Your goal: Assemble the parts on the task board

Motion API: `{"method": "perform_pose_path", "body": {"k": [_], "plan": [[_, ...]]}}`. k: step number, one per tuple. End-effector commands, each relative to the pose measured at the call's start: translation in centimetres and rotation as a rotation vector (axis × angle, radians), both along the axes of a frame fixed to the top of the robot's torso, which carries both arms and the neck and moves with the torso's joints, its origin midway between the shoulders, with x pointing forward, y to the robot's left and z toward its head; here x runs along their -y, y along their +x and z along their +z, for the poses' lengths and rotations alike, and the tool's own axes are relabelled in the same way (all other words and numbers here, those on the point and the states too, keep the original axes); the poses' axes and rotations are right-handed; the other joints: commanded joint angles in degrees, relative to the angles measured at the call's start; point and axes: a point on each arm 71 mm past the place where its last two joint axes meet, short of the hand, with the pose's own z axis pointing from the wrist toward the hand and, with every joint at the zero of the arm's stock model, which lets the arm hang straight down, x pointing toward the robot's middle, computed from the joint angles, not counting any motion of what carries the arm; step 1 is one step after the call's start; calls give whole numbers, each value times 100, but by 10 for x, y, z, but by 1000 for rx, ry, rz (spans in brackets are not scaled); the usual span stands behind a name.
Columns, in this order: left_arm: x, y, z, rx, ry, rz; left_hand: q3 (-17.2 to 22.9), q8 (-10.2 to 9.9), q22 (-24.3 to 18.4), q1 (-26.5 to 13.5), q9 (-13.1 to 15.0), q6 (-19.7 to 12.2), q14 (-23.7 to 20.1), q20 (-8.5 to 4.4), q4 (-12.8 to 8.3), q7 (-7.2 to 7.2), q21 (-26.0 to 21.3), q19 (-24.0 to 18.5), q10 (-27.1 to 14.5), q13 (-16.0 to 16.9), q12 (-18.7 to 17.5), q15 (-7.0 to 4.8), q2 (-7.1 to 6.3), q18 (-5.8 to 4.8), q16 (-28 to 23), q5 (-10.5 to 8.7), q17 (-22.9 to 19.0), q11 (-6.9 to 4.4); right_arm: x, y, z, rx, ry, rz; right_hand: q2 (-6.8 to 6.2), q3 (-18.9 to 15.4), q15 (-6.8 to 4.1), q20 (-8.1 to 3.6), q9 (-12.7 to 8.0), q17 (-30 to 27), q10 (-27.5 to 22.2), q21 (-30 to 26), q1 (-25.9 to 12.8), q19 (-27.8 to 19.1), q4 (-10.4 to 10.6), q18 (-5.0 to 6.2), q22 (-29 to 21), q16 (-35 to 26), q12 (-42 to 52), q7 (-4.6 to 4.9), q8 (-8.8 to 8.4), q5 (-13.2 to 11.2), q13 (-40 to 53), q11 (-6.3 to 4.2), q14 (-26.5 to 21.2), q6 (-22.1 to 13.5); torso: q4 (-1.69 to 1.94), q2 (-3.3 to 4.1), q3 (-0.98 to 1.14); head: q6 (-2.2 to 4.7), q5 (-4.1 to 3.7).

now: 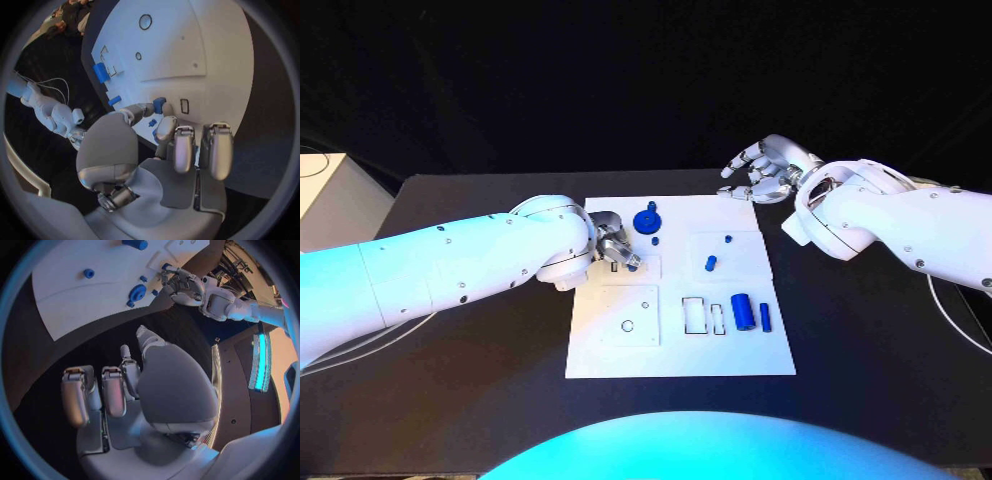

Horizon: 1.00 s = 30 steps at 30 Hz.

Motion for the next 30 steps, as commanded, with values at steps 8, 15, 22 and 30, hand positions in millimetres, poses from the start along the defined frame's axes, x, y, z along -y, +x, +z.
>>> {"method": "perform_pose_path", "body": {"k": [8, 15, 22, 30], "plan": [[2, -2, -3, -24, 2, -15, -138, -81, 1197, -122, -48, 193, 595, -50, -112, -112, 8, 410, -22, 25, 0, -57, -8, -46, 19, -70, 1510, -48, -1, -1, 0, 0, -2, 19, 17, 13, 53, 23, -3, 903, -54, -32, -65, 481, 15, 29, 1337, -43, -33, 6, 21, 34, 452, 13, 437, -35, 1, -4, -1, 1, -6], [-2, -1, -3, -22, 4, -7, -353, -107, 1197, -152, -57, 219, 595, -50, 5, -108, 7, 410, -28, 31, 1, -55, -20, -45, 19, -142, 1510, -44, -1, -1, 0, 1, -1, 18, 17, 13, 53, 23, -3, 887, -61, -51, -69, 473, 16, 34, 1325, -52, -42, 7, 21, 34, 444, 14, 433, -36, 0, -3, -4, 1, -7], [-7, -2, -3, -21, 3, -5, -913, -162, 1162, -321, -60, 245, 595, -35, 475, -75, -15, 389, -67, 5, -23, -30, -40, -37, 19, -759, 1510, -14, 0, -1, 0, 4, 0, 14, 18, 12, 53, 23, -5, 778, -129, -166, -97, 424, 16, 61, 1256, -118, -127, 8, 20, 34, 376, 14, 401, -52, 7, -5, -9, 1, -28], [-9, -1, 2, -6, -20, 2, -1444, -180, 1162, -220, -18, 246, 595, -16, 1085, -63, -20, 389, -80, 17, -15, -15, -49, -36, 19, -1455, 1510, 5, 0, 0, 0, 7, 1, 12, 16, 13, 53, 23, -6, 740, -151, -219, -105, 402, 14, 73, 1226, -142, -155, 9, 20, 34, 354, 15, 389, -58, 1, -9, -7, 1, -25]]}}
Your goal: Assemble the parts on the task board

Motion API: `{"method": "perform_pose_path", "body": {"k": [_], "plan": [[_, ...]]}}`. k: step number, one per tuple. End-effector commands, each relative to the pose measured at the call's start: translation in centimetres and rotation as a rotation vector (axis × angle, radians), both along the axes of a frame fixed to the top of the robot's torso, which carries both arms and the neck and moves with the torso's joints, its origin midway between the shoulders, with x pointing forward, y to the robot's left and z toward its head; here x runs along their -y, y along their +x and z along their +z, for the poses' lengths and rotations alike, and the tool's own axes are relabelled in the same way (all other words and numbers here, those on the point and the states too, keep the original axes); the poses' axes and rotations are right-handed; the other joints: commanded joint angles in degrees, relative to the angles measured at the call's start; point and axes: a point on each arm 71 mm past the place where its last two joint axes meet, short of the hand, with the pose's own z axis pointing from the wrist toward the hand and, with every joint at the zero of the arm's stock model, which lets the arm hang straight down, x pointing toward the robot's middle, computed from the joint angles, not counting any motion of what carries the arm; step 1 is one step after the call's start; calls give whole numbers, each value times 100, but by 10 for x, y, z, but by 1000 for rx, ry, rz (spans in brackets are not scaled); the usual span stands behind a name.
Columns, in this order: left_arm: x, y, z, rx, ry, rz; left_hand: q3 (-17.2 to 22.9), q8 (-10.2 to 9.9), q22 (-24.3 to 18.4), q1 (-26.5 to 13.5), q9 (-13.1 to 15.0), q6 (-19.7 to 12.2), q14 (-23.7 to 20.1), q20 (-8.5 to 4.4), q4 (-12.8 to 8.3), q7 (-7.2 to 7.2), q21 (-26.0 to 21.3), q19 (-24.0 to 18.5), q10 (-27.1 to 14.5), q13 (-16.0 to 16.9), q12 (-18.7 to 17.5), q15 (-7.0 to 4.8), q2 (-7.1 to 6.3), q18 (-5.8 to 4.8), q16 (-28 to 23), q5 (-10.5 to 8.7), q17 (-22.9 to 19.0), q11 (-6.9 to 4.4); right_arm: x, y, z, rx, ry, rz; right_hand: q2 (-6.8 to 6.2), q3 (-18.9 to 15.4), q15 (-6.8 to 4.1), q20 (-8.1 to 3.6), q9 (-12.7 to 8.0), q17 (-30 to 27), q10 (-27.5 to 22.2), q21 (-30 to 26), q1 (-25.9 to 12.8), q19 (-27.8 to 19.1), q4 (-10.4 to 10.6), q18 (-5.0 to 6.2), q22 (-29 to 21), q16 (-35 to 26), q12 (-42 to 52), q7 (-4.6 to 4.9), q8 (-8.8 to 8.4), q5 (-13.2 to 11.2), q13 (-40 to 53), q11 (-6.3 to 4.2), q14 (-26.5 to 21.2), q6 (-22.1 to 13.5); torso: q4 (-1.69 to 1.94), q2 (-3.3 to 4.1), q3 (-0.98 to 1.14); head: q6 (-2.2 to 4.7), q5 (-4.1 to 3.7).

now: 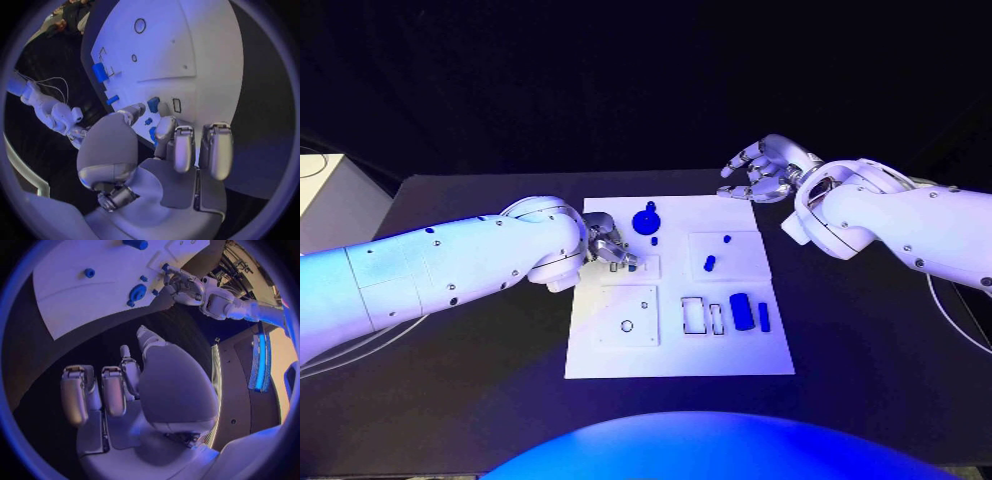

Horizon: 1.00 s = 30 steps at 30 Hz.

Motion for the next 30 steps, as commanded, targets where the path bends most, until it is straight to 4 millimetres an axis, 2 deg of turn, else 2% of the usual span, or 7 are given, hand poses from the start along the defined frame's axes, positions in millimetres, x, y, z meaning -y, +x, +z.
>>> {"method": "perform_pose_path", "body": {"k": [1, 9, 16, 21, 23, 25, 30], "plan": [[2, -1, 2, -2, -20, -13, -194, -32, 1162, 59, 16, 6, 616, -15, 131, 42, -21, 388, -29, 11, -13, 6, 29, -35, 19, -433, 1505, 3, -1, 0, 0, 5, 0, 14, 16, 12, 53, 23, -5, 736, -24, -19, -60, 402, 14, 73, 1228, -31, -39, -8, 20, 34, 355, -2, 389, -41, -2, -2, 1, 0, 0], [3, 0, 8, 0, -56, -7, -650, -49, 1165, 34, 34, 11, 616, -15, 142, 36, -23, 390, -27, 20, -4, 3, 185, -35, 19, -917, 1505, 0, -1, 0, -1, 4, 1, 15, 17, 13, 53, 23, -6, 709, -33, -49, -67, 390, 15, 80, 1210, -49, -50, -8, 21, 35, 346, -2, 380, -45, 0, 3, -1, 0, 15], [3, 2, 26, -18, -134, -13, -699, -77, 1102, 207, 35, -41, 616, -13, 126, 48, -58, 351, -90, -64, -67, 9, 263, -20, 19, -894, 1505, 10, -1, 0, -2, 1, 1, 14, 17, 13, 53, 23, -6, 709, -33, -49, -67, 390, 15, 80, 1210, -49, -50, -8, 21, 35, 346, -2, 380, -45, -3, -13, 3, 0, 40], [-5, 6, 38, -59, -158, -34, -505, -290, 867, 782, -65, -288, 616, 41, 104, 160, -192, 202, -416, -464, -374, 88, 380, 37, 19, -831, 1505, 107, 0, 0, -3, -1, 1, 12, 17, 13, 53, 23, -6, 709, -33, -49, -67, 390, 15, 80, 1210, -49, -50, -8, 21, 35, 346, -2, 380, -45, -2, -7, 8, 40, 41], [-12, 12, 44, -70, -162, -32, -163, -533, 721, 1215, -238, -481, 613, 96, 21, 259, -281, 106, -704, -772, -621, 158, 444, 73, 13, -833, 1497, 188, 0, 0, -3, -2, 0, 11, 18, 15, 52, 23, -6, 702, -35, -54, -71, 388, 14, 81, 1207, -55, -53, -8, 22, 35, 343, -2, 377, -47, 0, -8, 9, 54, 42], [-20, 19, 50, -70, -164, -20, 39, -758, 601, 1317, -431, -605, 585, 169, 60, 373, -357, 27, -891, -975, -763, 242, 367, 101, -38, -832, 1427, 285, 1, 1, -3, -3, 0, 10, 18, 15, 52, 23, -6, 702, -35, -54, -71, 388, 14, 81, 1207, -55, -53, -8, 22, 35, 343, -2, 377, -47, 0, -9, 12, 80, 49], [-41, 39, 63, -47, -153, 25, 171, -870, 591, 1341, -561, -615, 585, 225, 81, 434, -369, 17, -936, -1011, -766, 295, 313, 104, -37, -841, 1428, 341, 2, 1, -4, -3, 0, 7, 18, 15, 52, 23, -6, 702, -35, -54, -71, 388, 14, 81, 1207, -55, -53, -8, 22, 35, 343, -2, 377, -47, -5, 10, 9, 137, 56]]}}
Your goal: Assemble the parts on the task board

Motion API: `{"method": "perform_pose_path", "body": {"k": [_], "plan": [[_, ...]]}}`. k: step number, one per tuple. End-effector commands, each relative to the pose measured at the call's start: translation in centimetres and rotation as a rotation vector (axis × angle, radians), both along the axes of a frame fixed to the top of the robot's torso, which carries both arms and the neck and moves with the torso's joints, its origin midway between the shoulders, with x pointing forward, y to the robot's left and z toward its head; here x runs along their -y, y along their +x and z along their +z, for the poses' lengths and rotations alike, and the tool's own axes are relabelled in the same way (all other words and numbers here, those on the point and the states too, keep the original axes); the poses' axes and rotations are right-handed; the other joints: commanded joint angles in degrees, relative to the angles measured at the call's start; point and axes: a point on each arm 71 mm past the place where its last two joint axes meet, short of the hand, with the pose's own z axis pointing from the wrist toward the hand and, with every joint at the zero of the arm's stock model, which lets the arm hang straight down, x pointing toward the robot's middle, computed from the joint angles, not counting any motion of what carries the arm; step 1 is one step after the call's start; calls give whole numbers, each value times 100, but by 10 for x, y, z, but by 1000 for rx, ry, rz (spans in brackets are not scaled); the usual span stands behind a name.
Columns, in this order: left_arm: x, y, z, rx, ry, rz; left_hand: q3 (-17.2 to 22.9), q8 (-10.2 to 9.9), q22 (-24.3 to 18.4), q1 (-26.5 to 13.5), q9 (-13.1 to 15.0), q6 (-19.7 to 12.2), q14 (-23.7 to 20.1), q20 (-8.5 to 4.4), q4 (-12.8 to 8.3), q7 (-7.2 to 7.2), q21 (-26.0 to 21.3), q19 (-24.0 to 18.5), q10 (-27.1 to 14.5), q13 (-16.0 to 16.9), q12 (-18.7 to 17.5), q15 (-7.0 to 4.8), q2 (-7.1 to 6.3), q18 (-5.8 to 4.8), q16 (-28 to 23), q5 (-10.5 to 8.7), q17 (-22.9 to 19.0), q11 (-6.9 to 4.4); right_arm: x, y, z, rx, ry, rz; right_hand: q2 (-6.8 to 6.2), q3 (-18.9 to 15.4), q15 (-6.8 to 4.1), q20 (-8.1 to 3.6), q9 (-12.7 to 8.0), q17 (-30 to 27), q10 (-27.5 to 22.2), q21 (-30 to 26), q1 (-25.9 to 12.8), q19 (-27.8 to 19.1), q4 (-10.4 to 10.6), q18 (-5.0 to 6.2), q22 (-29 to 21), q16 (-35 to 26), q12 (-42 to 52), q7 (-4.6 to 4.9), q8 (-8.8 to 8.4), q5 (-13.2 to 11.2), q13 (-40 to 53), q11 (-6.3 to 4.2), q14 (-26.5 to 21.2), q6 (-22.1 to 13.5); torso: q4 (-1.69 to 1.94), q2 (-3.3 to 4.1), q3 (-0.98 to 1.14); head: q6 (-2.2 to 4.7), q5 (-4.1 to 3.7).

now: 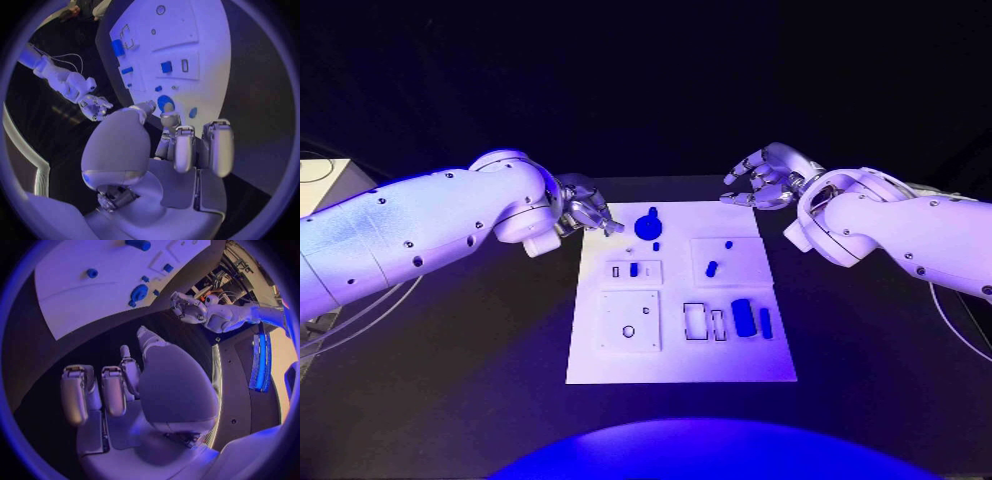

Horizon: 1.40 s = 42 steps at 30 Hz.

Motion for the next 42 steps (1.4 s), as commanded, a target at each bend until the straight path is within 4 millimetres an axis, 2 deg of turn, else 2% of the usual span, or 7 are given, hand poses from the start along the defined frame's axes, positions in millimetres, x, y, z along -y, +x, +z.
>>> {"method": "perform_pose_path", "body": {"k": [1, 5, 12, 18, 22, 31, 42], "plan": [[-5, 6, 3, -42, -14, -36, 33, -32, 592, 0, -36, -19, 563, 53, 13, 32, -17, 29, -28, -10, -11, 52, -42, 104, -14, -6, 1430, 29, -1, 0, 0, 1, 1, 13, -5, 15, 52, 23, -6, 704, -36, -23, -48, 388, 14, 81, 1209, -33, -20, -8, 22, 35, 345, -2, 377, -48, -2, 20, -2, 47, 10], [-13, 22, 6, -21, 28, -7, 44, -62, 625, -87, -86, -1, 573, 75, 44, 52, 0, 50, -23, -2, 10, 73, -61, 97, 4, -13, 1454, 51, -1, 0, 0, 0, 1, 13, -5, 15, 52, 23, -6, 704, -36, -23, -48, 388, 14, 81, 1209, -33, -20, -8, 22, 35, 345, -2, 377, -48, 5, 29, -3, 76, 24], [-14, 37, 3, -15, 76, 17, 34, -84, 649, -308, -154, 42, 579, 102, 59, 66, 12, 65, -20, -7, 37, 93, -53, 93, 15, -23, 1470, 68, -2, 0, 0, -1, 1, 15, -5, 15, 52, 23, -6, 704, -36, -23, -48, 388, 14, 81, 1209, -33, -20, -8, 22, 35, 345, -2, 377, -48, -19, 71, -27, 107, 63], [-14, 46, -5, -25, 128, 28, -109, -99, 664, -631, -213, 49, 585, 119, 60, 79, 19, 73, -39, -33, 54, 111, -112, 90, 26, -38, 1485, 86, -2, -1, 0, -1, 2, 17, 1, 21, 52, 23, -6, 711, -34, -21, -47, 389, 11, 81, 1210, -32, -18, -8, 23, 42, 345, -3, 379, -51, -29, 100, -28, 131, 93], [-16, 51, -10, -23, 160, 38, -168, -94, 665, -724, -225, 56, 586, 121, 64, 76, 18, 72, -46, -41, 60, 112, -102, 91, 29, -37, 1489, 86, -3, -1, 0, 0, 3, 18, 1, 21, 52, 23, -6, 711, -34, -21, -47, 389, 11, 81, 1210, -32, -18, -8, 23, 42, 345, -3, 379, -51, -34, 101, -35, 92, 98], [-15, 56, -16, -22, 174, 44, -267, -76, 679, -866, -238, 72, 590, 122, 65, 66, 25, 80, -41, -36, 83, 108, -75, 88, 35, -29, 1498, 79, -3, -1, 0, 1, 4, 18, 1, 21, 52, 23, -6, 711, -34, -21, -47, 389, 11, 81, 1210, -32, -18, -8, 23, 42, 345, -3, 379, -51, -65, 153, -32, 100, 115], [-13, 59, -21, -44, 165, 49, -259, -48, 729, -833, -240, 102, 594, 115, 40, 47, 54, 112, -20, -17, 110, 96, 0, 76, 42, -11, 1507, 63, -4, -1, 0, 3, 5, 19, 1, 21, 52, 23, -6, 711, -34, -21, -47, 389, 11, 81, 1210, -32, -18, -8, 23, 42, 345, -3, 379, -51, -55, 141, -30, 85, 105]]}}
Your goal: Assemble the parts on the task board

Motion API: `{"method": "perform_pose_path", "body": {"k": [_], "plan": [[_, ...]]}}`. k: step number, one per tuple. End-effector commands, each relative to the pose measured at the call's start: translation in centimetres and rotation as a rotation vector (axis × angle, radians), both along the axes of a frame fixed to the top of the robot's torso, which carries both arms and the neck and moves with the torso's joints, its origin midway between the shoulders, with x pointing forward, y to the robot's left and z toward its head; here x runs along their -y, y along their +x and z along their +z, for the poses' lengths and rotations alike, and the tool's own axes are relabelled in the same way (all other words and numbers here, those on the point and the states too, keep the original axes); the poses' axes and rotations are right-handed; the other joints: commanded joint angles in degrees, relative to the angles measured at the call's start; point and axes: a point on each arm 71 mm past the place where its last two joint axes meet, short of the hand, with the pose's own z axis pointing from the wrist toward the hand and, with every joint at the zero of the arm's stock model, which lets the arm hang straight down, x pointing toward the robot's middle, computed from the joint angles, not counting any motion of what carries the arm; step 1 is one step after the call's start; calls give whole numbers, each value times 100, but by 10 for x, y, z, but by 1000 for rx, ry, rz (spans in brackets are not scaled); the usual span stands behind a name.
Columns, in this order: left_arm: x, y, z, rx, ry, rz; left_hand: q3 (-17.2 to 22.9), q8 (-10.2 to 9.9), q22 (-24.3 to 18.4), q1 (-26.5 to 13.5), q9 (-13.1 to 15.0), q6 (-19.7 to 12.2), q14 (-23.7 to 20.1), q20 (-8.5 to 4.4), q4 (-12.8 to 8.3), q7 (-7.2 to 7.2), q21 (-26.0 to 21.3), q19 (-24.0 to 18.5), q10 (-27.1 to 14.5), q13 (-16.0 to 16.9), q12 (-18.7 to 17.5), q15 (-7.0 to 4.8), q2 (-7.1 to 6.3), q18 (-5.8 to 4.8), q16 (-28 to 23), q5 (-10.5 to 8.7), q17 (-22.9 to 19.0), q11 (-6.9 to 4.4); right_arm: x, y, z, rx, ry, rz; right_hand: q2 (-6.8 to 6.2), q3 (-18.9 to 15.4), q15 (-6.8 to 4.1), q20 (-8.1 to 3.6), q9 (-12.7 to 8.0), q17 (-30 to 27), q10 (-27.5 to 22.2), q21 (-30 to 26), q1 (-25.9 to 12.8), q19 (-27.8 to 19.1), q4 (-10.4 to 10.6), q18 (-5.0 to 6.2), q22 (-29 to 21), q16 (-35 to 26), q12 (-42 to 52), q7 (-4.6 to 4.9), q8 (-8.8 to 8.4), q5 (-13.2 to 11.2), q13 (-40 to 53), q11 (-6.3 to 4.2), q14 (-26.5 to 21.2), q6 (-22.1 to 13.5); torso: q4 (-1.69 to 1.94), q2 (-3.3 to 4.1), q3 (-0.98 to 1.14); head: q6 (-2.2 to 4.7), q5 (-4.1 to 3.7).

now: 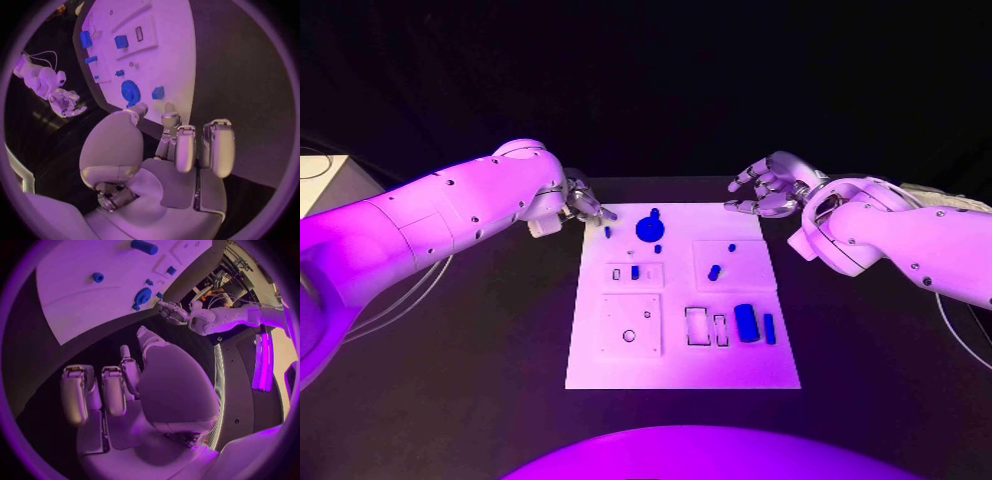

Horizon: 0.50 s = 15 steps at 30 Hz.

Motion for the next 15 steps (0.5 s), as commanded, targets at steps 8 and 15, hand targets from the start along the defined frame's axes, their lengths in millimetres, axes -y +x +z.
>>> {"method": "perform_pose_path", "body": {"k": [8, 15], "plan": [[6, -3, -7, -47, -8, -39, 9, 31, 732, 73, -11, 32, 606, 41, -34, -10, 30, 104, 28, 13, 37, 18, 80, 74, 18, -9, 1508, 15, -2, 0, 0, 5, 0, 15, 1, 21, 52, 23, -6, 712, -34, -21, -48, 389, 11, 81, 1208, -32, -18, -7, 24, 17, 343, -3, 378, -52, 8, -9, 0, -18, -14], [8, -4, -8, -59, -6, -49, 17, 40, 732, 99, -11, 43, 606, 39, -36, -14, 30, 104, 34, 21, 44, 16, 89, 74, 18, -10, 1508, 12, -3, 0, 0, 4, -1, 16, 1, 21, 52, 23, -6, 712, -34, -21, -48, 389, 11, 81, 1208, -32, -18, -7, 24, 17, 343, -3, 378, -52, 10, -10, -2, -33, -16]]}}
